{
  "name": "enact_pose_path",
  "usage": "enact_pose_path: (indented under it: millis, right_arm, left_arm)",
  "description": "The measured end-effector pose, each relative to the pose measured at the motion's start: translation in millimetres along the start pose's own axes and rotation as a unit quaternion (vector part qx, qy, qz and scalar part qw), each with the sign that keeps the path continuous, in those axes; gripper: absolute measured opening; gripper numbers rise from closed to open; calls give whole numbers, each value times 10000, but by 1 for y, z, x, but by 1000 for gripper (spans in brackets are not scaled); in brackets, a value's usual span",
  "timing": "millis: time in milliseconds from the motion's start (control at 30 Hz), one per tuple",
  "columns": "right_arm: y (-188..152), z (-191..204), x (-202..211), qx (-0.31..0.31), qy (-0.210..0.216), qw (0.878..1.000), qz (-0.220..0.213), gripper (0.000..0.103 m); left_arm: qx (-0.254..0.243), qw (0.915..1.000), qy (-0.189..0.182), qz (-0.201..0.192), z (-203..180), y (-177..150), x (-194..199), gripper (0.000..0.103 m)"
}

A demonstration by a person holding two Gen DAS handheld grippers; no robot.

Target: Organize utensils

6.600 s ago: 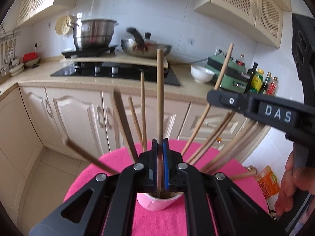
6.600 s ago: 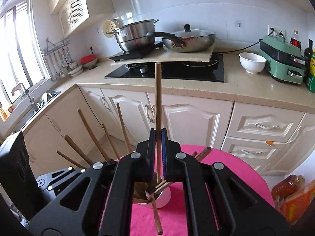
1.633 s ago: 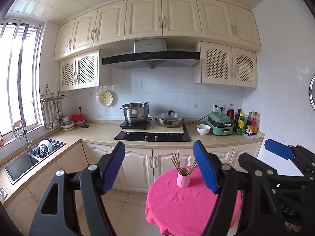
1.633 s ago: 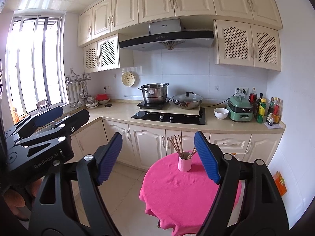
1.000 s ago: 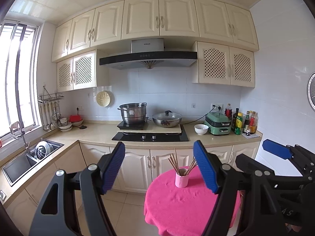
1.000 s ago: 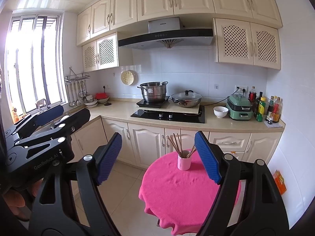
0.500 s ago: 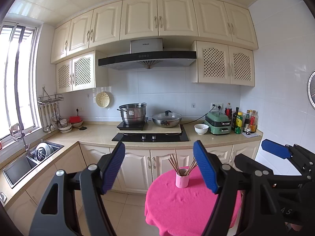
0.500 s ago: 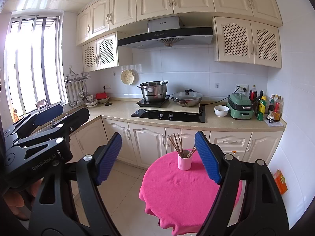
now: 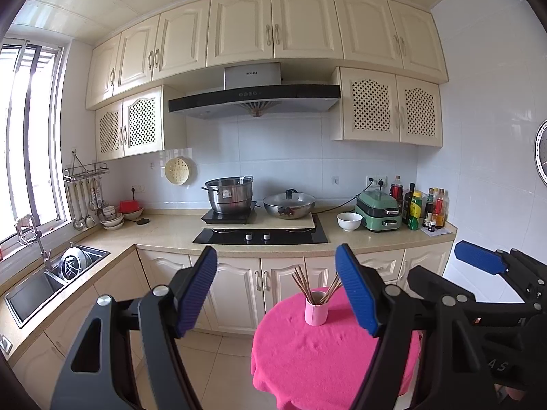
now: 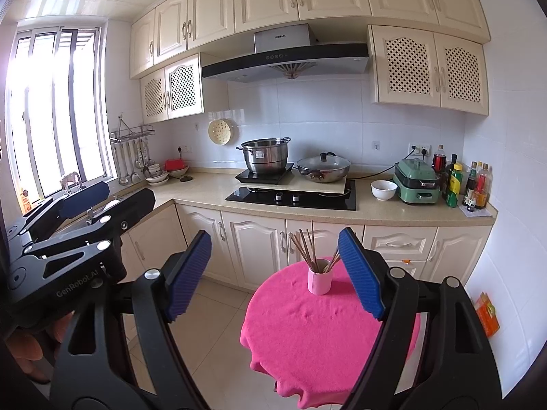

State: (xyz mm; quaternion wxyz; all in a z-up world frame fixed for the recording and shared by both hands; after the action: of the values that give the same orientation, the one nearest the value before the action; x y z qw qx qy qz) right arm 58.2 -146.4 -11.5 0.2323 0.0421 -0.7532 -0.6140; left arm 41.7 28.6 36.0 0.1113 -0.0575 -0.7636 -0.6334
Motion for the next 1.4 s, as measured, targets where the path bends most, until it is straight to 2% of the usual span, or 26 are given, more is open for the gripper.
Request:
enact_pose_path:
  millis: [767, 1400]
  right_arm:
    - [-2, 0, -17, -35, 50, 9999, 95, 78]
    - [-4, -3, -15, -39, -4, 9999, 121, 78]
  left_arm:
    - [-5, 10000, 11, 74, 8, -4, -18, 71]
    - [-26, 10000, -34, 85, 6, -8, -22, 71]
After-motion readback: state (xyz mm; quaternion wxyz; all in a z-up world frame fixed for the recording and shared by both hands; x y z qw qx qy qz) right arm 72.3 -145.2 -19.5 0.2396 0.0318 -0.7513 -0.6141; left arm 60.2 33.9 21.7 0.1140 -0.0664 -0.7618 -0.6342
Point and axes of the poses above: each gripper's, at about its wrist camera, not at the fingertips, and x roughly against the way its jaws point, z to its left, y to its top, the point moved 5 cm from there along -x, roughly the way its jaws point, and after that the axes turned 13 degrees about x, right-handed, at the moved point
